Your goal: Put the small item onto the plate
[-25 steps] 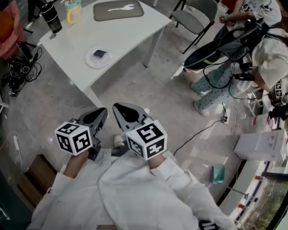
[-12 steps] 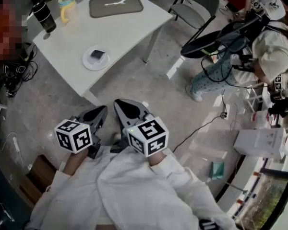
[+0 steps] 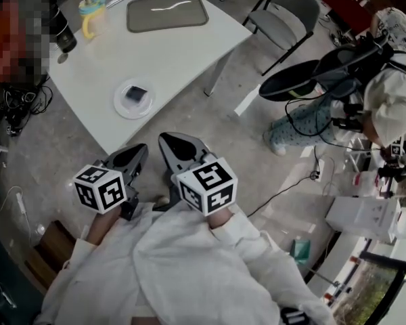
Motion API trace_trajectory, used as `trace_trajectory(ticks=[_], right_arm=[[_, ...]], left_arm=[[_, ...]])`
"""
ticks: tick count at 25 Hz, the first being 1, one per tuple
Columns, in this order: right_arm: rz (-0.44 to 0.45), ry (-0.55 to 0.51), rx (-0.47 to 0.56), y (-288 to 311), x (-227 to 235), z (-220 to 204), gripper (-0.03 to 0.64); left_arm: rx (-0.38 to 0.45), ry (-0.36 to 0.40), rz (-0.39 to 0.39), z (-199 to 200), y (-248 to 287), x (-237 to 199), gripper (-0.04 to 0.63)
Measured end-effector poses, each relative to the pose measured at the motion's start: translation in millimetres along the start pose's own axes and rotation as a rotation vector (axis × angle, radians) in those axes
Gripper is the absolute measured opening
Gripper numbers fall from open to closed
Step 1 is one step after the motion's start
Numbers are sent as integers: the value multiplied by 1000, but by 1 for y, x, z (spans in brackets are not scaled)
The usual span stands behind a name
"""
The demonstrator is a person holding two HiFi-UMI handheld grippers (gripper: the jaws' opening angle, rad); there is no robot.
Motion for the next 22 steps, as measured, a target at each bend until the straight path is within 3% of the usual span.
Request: trace_trajectory(ticks=[13, 22], right_arm=[[104, -55, -44, 69, 82, 87, 15], [165, -67, -92, 91, 125, 102, 15]], left_arm=[[84, -59, 108, 75, 74, -49, 11], [102, -98, 157, 86, 116, -58, 11]])
Point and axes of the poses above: the fingertips, and each gripper's own axes: y forward along the fingers, x to its right, z out of its top, the point moved 10 cm from there along -y, backward along the fingers, and after that the axes turned 10 degrees about y, right-handed, at the moved point
